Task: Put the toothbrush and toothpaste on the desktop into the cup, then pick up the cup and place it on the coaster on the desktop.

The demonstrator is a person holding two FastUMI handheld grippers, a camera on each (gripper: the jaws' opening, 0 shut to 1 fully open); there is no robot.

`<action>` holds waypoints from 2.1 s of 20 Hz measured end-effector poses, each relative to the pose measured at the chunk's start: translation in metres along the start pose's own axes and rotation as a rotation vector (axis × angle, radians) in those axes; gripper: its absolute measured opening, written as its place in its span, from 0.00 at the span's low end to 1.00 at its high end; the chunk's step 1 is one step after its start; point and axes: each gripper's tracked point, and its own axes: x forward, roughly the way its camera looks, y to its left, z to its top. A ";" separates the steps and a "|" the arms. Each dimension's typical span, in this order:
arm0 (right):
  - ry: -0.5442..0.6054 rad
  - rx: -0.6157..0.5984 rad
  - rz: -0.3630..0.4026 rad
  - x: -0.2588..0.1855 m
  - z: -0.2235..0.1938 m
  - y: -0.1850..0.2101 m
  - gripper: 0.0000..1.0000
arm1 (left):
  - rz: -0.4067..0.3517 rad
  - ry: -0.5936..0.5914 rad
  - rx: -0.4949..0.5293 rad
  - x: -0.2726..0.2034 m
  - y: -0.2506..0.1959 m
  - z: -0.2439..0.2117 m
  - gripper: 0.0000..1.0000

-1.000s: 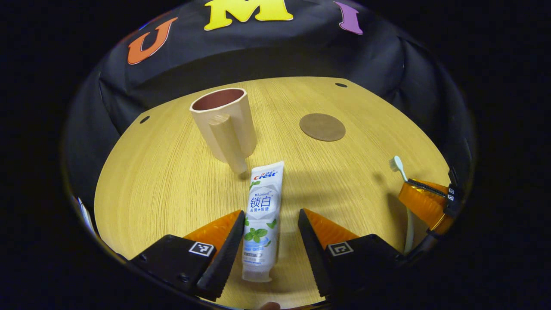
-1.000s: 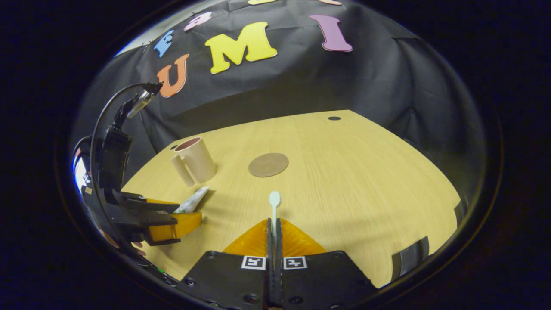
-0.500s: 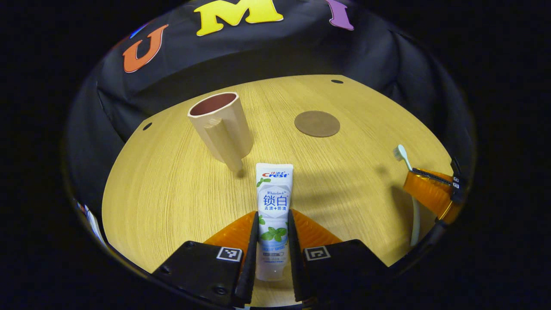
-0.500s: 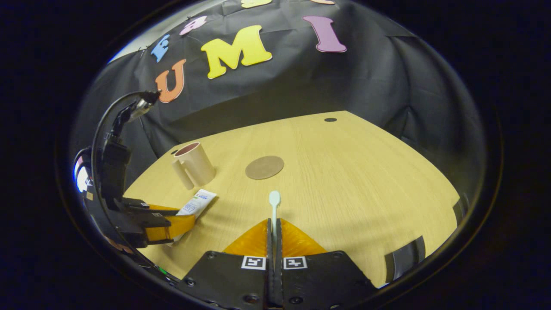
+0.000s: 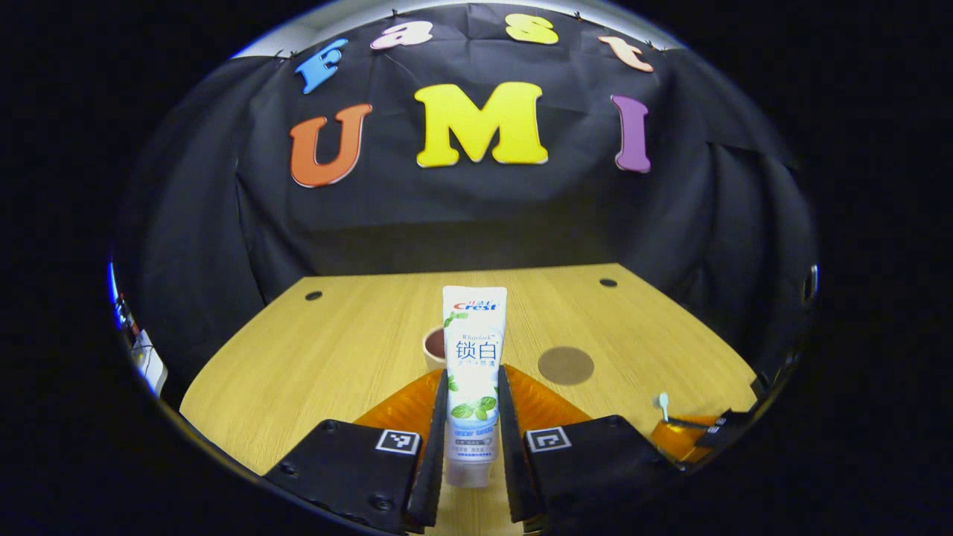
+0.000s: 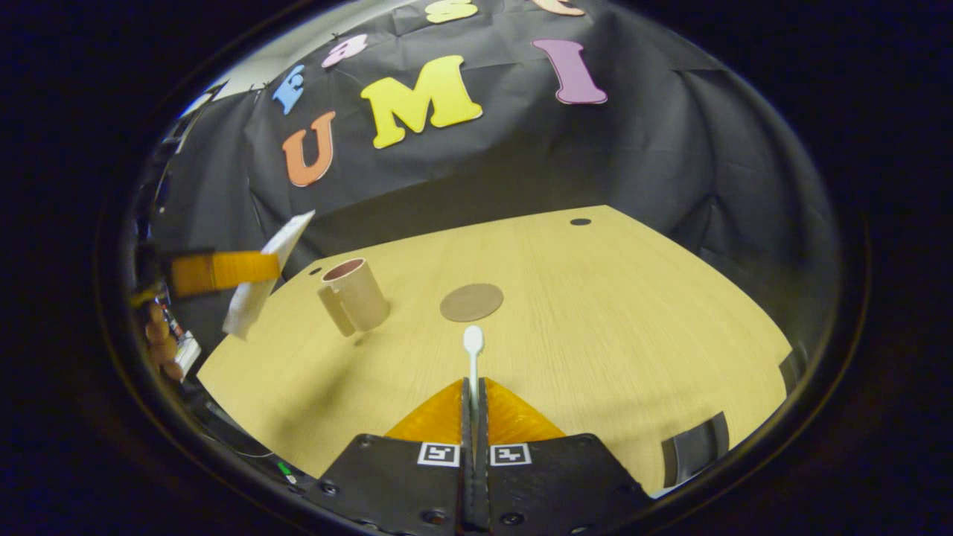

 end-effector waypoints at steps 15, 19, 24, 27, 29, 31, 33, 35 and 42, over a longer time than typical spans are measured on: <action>-0.009 0.011 -0.003 -0.004 0.006 -0.017 0.00 | -0.031 -0.155 -0.124 0.135 0.020 0.032 0.39; -0.005 0.034 0.003 -0.002 0.007 -0.020 0.00 | -0.044 -0.117 -0.143 0.139 0.022 0.021 0.42; -0.002 0.029 0.008 -0.001 0.005 -0.018 0.00 | -0.037 -0.101 -0.143 0.136 0.025 0.018 0.43; -0.007 0.022 0.025 -0.002 0.005 -0.012 0.00 | -0.015 -0.101 -0.143 0.130 0.031 0.017 0.49; -0.013 0.021 0.067 -0.004 0.006 0.001 0.00 | -0.025 -0.115 -0.139 0.124 0.032 0.020 0.60; -0.040 -0.008 0.107 -0.004 0.011 0.017 0.00 | -0.007 -0.123 -0.121 0.115 0.037 0.021 0.89; -0.092 -0.064 0.134 -0.003 0.025 0.033 0.00 | -0.005 -0.163 -0.119 0.103 0.042 0.030 0.99; -0.150 -0.108 0.169 0.001 0.043 0.052 0.00 | 0.005 -0.203 -0.110 0.091 0.048 0.040 0.98; -0.390 -0.253 0.360 0.013 0.132 0.162 0.00 | 0.080 -0.275 -0.087 0.037 0.098 0.047 0.98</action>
